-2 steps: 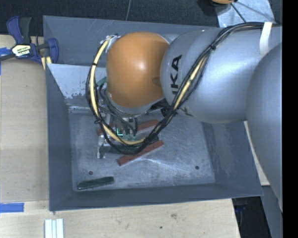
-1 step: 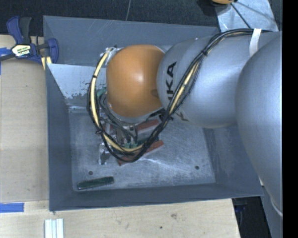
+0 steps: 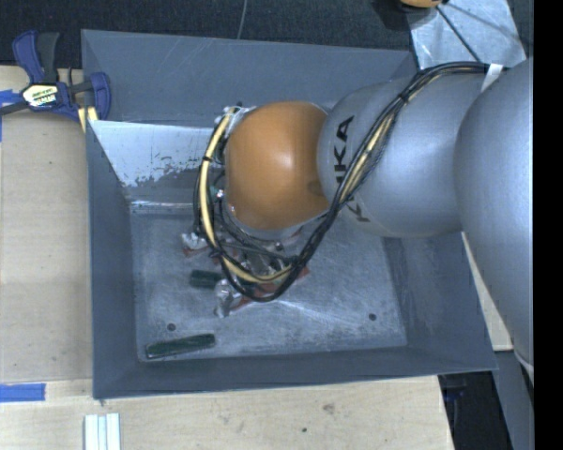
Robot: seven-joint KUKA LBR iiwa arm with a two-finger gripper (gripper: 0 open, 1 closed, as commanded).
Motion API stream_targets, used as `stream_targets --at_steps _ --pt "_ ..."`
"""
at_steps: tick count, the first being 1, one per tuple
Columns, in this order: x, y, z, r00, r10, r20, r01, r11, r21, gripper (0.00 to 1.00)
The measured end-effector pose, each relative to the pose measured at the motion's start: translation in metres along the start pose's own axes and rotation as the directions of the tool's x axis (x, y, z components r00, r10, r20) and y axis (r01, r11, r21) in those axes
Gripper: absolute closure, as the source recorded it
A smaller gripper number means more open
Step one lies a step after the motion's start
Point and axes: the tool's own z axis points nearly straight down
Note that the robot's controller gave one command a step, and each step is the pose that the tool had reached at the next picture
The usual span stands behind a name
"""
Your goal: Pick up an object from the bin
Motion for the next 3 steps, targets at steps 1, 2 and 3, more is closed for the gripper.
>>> stream_targets --at_steps 1,2,3 --pt "0.018 -0.076 0.040 0.997 0.073 0.011 -0.073 0.997 -0.002 1.00" --pt "0.019 -0.076 0.040 0.997 0.073 0.008 -0.073 0.997 -0.002 1.00" --pt "0.023 -0.065 -0.146 0.996 0.084 0.008 -0.084 0.996 0.002 1.00"
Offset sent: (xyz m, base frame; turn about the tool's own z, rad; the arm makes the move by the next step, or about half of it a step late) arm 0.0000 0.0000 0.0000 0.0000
